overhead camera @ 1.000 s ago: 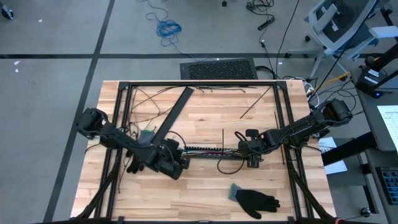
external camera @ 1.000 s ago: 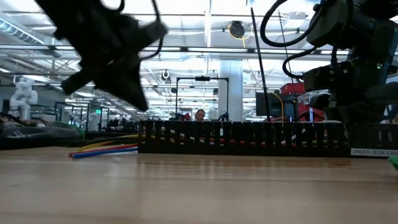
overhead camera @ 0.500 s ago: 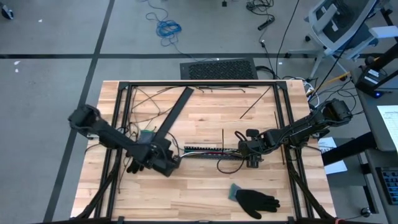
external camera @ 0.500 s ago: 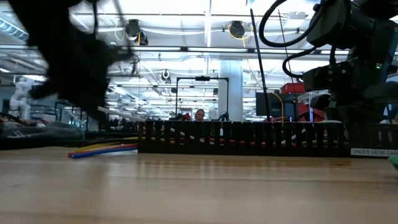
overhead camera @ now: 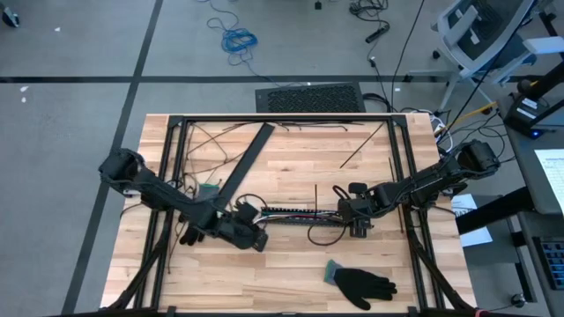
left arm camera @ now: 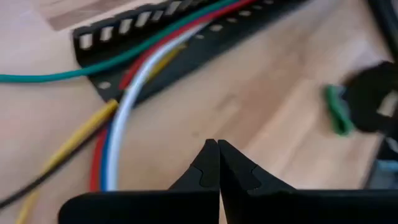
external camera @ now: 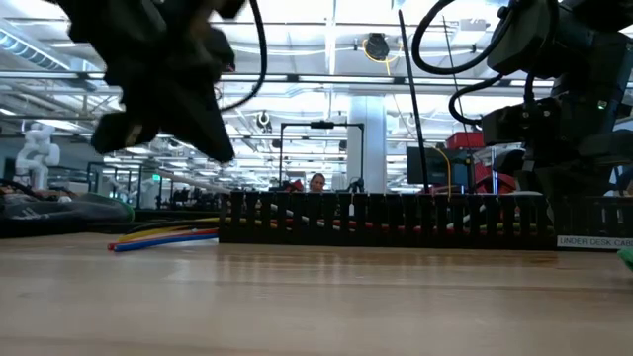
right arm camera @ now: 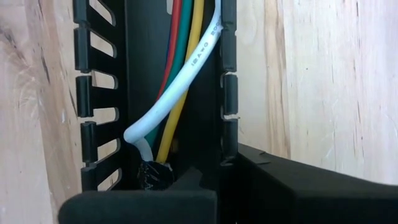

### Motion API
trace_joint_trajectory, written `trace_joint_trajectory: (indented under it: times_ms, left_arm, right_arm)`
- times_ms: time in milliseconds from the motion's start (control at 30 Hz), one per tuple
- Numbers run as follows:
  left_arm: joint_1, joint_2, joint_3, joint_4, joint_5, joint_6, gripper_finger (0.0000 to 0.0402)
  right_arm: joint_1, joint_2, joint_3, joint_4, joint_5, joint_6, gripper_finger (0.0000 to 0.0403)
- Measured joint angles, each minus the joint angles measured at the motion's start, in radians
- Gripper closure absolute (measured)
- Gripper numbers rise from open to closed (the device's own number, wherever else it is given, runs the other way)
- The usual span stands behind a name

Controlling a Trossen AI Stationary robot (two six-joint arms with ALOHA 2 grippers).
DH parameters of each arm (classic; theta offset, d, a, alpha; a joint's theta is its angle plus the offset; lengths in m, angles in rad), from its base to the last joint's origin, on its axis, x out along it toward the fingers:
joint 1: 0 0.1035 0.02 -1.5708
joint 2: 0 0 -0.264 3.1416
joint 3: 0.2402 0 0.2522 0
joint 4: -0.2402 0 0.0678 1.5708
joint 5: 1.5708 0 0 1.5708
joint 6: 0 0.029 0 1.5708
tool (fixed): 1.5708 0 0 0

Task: Ziptie cables
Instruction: Put the ziptied cable wires into the cable duct

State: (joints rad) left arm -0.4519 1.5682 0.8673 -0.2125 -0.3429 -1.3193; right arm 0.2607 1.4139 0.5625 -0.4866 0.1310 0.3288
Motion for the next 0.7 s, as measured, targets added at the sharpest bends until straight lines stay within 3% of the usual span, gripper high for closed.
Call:
trace_joint_trajectory:
  times_ms: [300,467,700]
  left_arm:
    - [0.042,0.117,-0.001,-0.034,-0.006,-0.041,0.0401]
    - [0.069,0.071,0.033,-0.104,-0.04,0.022,0.0402]
    - [0.094,0.008,0.06,-0.328,-0.126,0.064,0.0402]
  right_arm:
    - [0.0,0.0,0.0,0.004,0.0,0.0,0.0403]
    - [0.0,0.0,0.0,0.003,0.0,0.003,0.0403]
    - [0.0,0.0,0.0,0.005,0.0,0.01,0.0403]
